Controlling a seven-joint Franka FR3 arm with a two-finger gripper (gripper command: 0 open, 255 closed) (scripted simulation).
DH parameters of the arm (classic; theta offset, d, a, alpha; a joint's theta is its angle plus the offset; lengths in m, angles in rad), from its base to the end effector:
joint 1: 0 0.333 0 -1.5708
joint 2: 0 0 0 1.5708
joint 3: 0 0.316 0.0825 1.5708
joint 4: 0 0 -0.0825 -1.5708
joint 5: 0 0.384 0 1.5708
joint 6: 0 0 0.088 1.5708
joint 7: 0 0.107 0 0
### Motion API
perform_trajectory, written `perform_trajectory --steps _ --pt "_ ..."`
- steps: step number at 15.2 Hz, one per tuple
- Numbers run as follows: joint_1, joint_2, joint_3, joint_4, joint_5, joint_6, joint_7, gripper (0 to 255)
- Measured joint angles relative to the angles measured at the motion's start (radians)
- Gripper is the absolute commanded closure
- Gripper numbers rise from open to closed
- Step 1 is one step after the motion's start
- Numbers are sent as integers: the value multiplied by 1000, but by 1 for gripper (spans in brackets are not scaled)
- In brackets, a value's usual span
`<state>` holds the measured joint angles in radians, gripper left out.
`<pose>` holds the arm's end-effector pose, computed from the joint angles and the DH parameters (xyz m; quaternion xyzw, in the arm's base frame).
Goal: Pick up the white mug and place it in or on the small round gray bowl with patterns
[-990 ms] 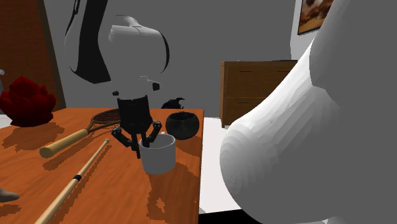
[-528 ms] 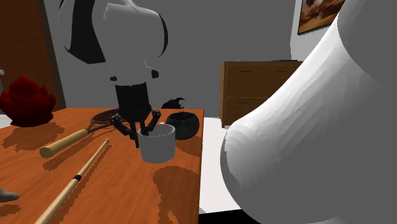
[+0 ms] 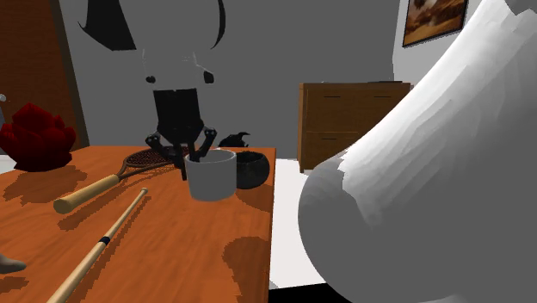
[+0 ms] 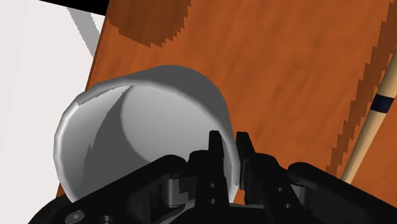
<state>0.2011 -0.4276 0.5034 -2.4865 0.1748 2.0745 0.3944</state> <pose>0.3112 0.2783 0.4192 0.9955 0.0907 0.0025 0.0272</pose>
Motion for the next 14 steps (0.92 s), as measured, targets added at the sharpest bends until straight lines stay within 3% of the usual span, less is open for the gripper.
perform_trajectory --steps 14 --pt "-1 -57 -39 142 -7 -197 -14 255"
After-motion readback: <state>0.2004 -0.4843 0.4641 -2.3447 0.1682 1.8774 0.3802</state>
